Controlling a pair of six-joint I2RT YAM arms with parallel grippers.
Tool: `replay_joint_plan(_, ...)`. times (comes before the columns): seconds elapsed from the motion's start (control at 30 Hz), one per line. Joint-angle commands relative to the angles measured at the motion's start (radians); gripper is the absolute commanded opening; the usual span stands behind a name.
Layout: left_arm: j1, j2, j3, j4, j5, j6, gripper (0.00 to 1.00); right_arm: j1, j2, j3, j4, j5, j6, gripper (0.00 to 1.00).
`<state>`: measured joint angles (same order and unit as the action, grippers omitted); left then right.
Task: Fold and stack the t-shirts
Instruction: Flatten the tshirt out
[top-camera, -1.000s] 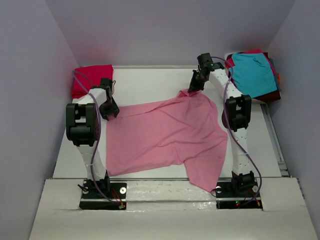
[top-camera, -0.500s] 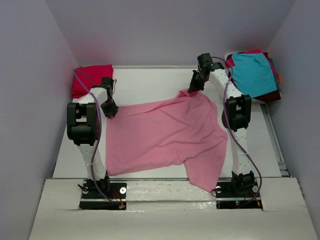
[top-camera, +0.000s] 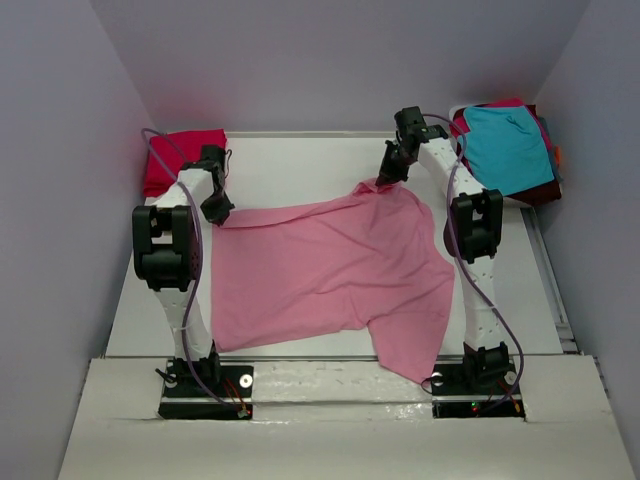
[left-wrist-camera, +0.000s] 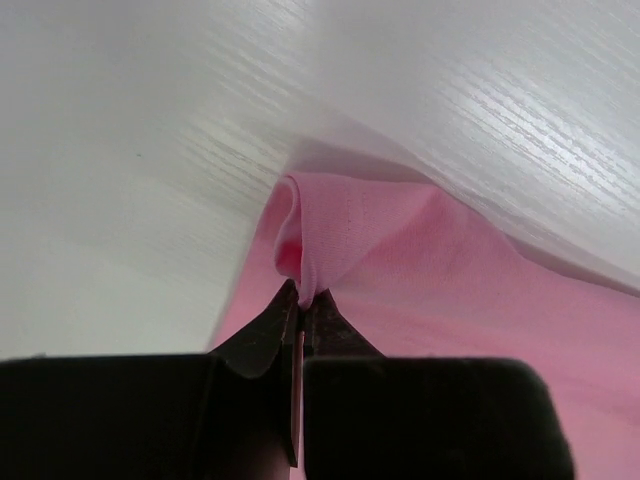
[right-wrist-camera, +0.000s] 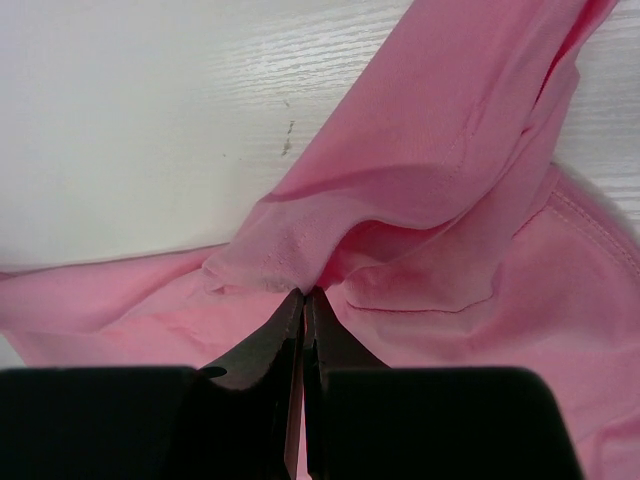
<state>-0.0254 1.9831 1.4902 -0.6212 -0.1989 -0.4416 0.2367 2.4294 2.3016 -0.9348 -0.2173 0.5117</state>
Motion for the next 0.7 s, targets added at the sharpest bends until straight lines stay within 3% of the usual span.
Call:
replay_joint_plan(0.0,0.001,-0.043,0.050,-0.037,-0.039,0.018,0.06,-0.002,-0.072,0.012,0.002,0.001,-0.021,0.07)
replay_joint_plan(0.3,0.001,-0.040,0.076,-0.038,-0.016,0.018,0.06,-0.002,-0.127,0.123,-0.044,0.016,-0.032,0.07)
replay_joint_plan(0.67,0.001,-0.030,0.093,-0.043,0.001,0.024,0.06,-0.002,-0.196,0.097,-0.061,-0.005,-0.039,0.07)
